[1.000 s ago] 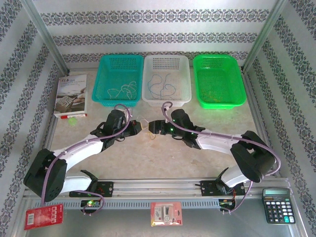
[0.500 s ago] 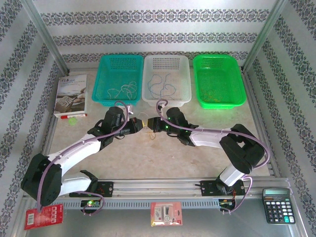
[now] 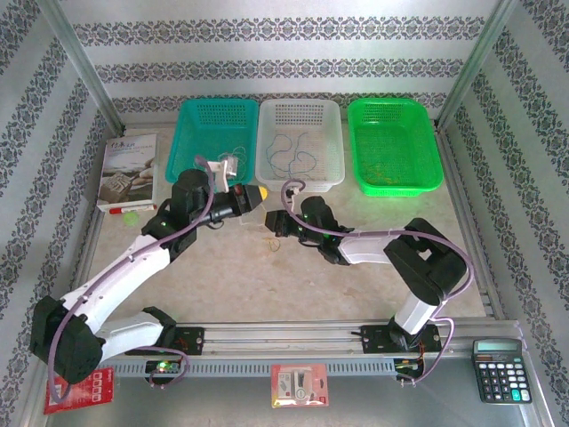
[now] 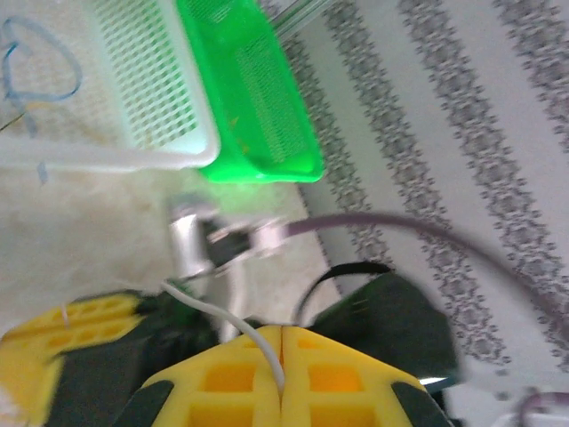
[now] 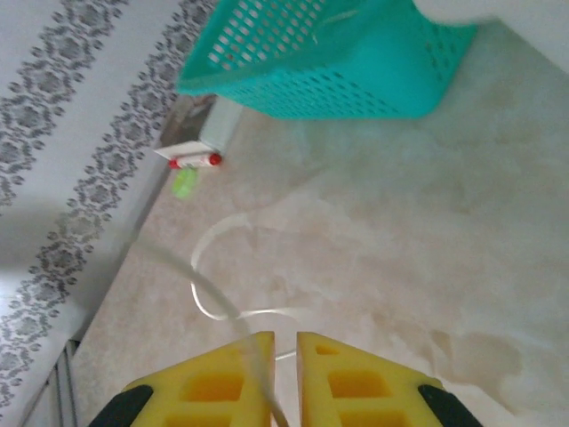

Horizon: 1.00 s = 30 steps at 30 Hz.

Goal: Untangle the cables

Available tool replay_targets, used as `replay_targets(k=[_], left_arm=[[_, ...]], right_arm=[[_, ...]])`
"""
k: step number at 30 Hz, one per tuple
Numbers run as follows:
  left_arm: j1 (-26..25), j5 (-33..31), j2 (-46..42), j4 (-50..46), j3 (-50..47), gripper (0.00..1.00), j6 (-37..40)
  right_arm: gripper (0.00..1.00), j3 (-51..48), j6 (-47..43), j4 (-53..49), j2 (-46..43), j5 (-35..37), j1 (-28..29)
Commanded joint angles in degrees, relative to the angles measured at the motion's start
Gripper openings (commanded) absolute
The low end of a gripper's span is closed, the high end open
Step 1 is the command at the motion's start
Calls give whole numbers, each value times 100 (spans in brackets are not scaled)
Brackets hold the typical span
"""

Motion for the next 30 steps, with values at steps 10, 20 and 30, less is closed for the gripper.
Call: replay_targets(k=[10,20,30], left_arm=[[-44,106,-6,212,1128,0,-153],[860,-484,336,-745,2417,0,658],[2100,-652,1244,-516,2936,0,823]], right_arm=[[24,-140,277,380,393,202,-57],[27,-464,367,552,308,272,-76],[34,-746,335,416,-191,241,-74]])
